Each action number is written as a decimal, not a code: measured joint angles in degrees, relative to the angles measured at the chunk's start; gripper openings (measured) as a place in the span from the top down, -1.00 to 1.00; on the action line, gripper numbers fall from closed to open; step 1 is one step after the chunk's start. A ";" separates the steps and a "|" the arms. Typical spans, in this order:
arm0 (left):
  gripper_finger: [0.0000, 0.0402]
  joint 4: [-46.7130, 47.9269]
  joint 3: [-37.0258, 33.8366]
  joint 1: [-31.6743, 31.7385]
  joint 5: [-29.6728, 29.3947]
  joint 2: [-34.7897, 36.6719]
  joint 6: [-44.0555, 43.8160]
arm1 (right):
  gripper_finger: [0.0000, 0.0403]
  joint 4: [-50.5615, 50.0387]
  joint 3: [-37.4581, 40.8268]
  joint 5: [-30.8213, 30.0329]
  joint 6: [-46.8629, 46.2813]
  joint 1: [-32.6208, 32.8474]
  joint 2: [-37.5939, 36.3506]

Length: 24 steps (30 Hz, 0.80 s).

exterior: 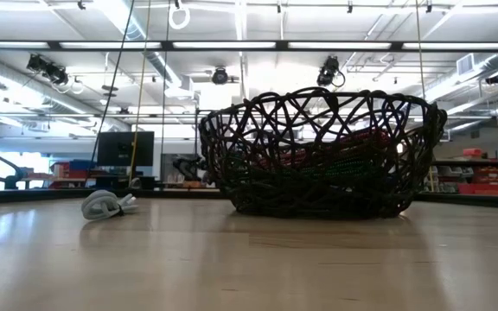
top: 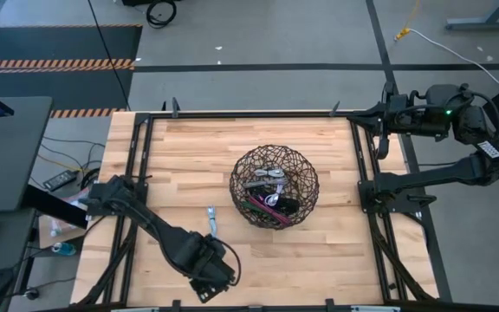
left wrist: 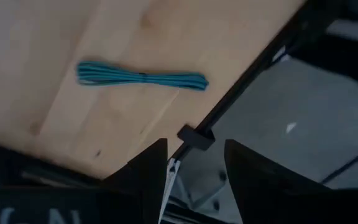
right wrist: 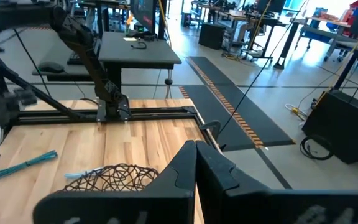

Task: Pick and place USB-C Cables
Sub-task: Put the blue charger cable into the black wire basket

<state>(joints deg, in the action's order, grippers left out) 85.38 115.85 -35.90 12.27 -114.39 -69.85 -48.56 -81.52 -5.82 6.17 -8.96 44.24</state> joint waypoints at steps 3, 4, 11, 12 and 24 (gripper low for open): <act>0.17 -7.25 -5.91 0.00 2.54 0.00 4.01 | 0.94 0.02 0.00 0.01 -0.13 -0.01 -0.01; 0.17 -9.95 -8.18 0.00 2.99 0.00 5.50 | 0.94 0.02 0.00 0.02 -0.13 0.00 -0.01; 0.28 -20.66 -21.89 0.02 5.36 -0.07 18.45 | 0.94 0.02 0.00 0.02 -1.62 0.00 -0.01; 0.30 -20.64 -23.15 0.02 6.24 -0.07 20.62 | 0.94 0.02 0.00 0.04 -1.94 0.00 -0.01; 0.40 -21.07 -30.73 0.11 3.09 -0.04 45.98 | 0.94 0.02 0.00 0.50 -3.91 0.00 0.42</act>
<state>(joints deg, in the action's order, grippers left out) 64.31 85.12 -35.79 15.36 -114.43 -23.87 -48.53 -81.52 -5.32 2.26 -8.96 44.66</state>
